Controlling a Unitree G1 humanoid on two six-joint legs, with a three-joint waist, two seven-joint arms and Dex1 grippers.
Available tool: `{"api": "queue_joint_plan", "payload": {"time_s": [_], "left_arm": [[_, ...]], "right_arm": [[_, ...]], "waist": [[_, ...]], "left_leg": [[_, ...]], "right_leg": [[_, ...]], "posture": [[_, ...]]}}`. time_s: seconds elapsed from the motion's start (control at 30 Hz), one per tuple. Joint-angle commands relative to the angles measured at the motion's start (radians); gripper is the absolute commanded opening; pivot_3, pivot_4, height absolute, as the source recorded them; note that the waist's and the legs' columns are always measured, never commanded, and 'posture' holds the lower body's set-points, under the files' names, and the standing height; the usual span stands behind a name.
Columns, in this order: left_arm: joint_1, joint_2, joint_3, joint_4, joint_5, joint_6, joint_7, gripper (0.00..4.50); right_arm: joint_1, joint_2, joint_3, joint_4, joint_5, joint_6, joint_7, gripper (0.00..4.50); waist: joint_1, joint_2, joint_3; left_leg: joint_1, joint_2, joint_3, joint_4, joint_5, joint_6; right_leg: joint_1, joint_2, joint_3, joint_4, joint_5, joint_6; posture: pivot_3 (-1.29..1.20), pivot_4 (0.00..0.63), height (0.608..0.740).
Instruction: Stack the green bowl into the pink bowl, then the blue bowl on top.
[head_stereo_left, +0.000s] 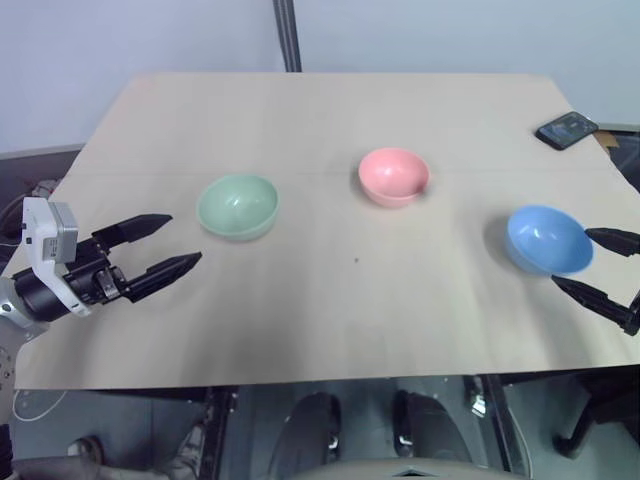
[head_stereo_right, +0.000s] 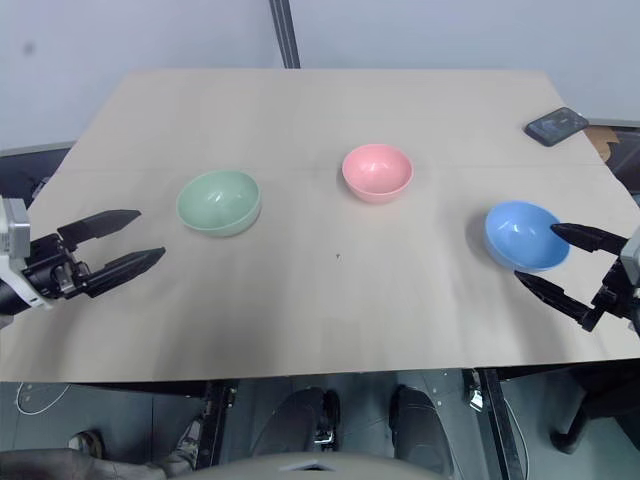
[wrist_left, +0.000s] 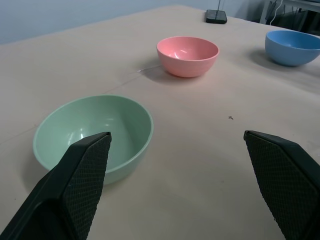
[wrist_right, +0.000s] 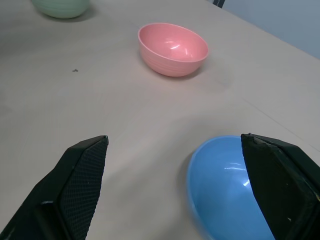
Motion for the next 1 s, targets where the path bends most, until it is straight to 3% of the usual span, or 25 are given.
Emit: {"api": "queue_joint_plan", "payload": {"time_s": [0.03, 0.3, 0.47, 0.63, 0.77, 0.9, 1.0], "left_arm": [[-0.023, 0.005, 0.005, -0.027, -0.010, 0.004, 0.012, 4.50], [-0.079, -0.057, -0.073, -0.093, -0.034, 0.013, 0.053, 4.50], [-0.155, -0.128, -0.179, -0.132, -0.027, -0.004, 0.081, 4.50], [-0.166, -0.164, -0.238, -0.170, -0.001, -0.026, 0.101, 4.50], [-0.138, -0.186, -0.239, -0.213, -0.005, -0.028, 0.130, 4.50], [-0.082, -0.203, -0.213, -0.260, -0.009, -0.034, 0.158, 4.50], [-0.017, -0.214, -0.172, -0.307, -0.025, -0.033, 0.183, 4.50]], "right_arm": [[-0.056, -0.012, 0.035, -0.013, -0.001, -0.007, -0.019, 4.45], [-0.223, -0.003, 0.221, -0.057, -0.001, 0.083, -0.122, 4.45], [-0.524, 0.035, 0.534, 0.040, -0.176, 0.076, -0.166, 4.45], [-0.888, 0.204, 0.851, 0.383, -0.453, -0.044, -0.181, 4.45], [-1.110, 0.354, 0.982, 0.778, -0.622, -0.249, -0.211, 4.45], [-1.239, 0.445, 1.043, 1.063, -0.723, -0.413, -0.220, 4.45], [-1.297, 0.475, 1.078, 1.205, -0.789, -0.528, -0.224, 3.19]], "waist": [[0.000, 0.000, 0.000], [0.000, 0.000, 0.000], [-0.007, -0.001, 0.001], [-0.025, -0.002, 0.002], [-0.031, -0.003, 0.003], [-0.027, -0.003, 0.004], [-0.028, -0.003, 0.005]], "left_leg": [[0.000, 0.000, 0.000, 0.000, 0.000, 0.000], [0.001, 0.002, 0.000, 0.003, 0.000, 0.000], [0.000, 0.000, 0.000, 0.005, 0.000, 0.000], [0.001, -0.001, 0.002, 0.006, 0.001, 0.000], [0.000, -0.002, 0.002, 0.006, 0.001, -0.001], [-0.001, -0.002, 0.001, 0.006, 0.001, -0.001], [-0.001, -0.003, 0.001, 0.006, 0.001, -0.001]], "right_leg": [[0.000, 0.000, 0.000, 0.000, 0.000, 0.000], [0.000, 0.000, 0.000, 0.003, 0.000, -0.001], [0.001, 0.000, 0.001, 0.003, 0.001, 0.000], [-0.002, 0.002, 0.003, 0.010, 0.001, -0.001], [-0.004, 0.002, 0.003, 0.012, 0.002, 0.001], [-0.004, 0.002, 0.002, 0.012, 0.003, 0.003], [-0.004, 0.001, 0.002, 0.011, 0.003, 0.003]], "posture": [[0.00, 0.150, 0.740], [0.00, 0.150, 0.740], [0.00, 0.150, 0.740], [0.00, 0.150, 0.740], [0.00, 0.150, 0.740], [0.00, 0.150, 0.740], [0.00, 0.150, 0.740]]}}
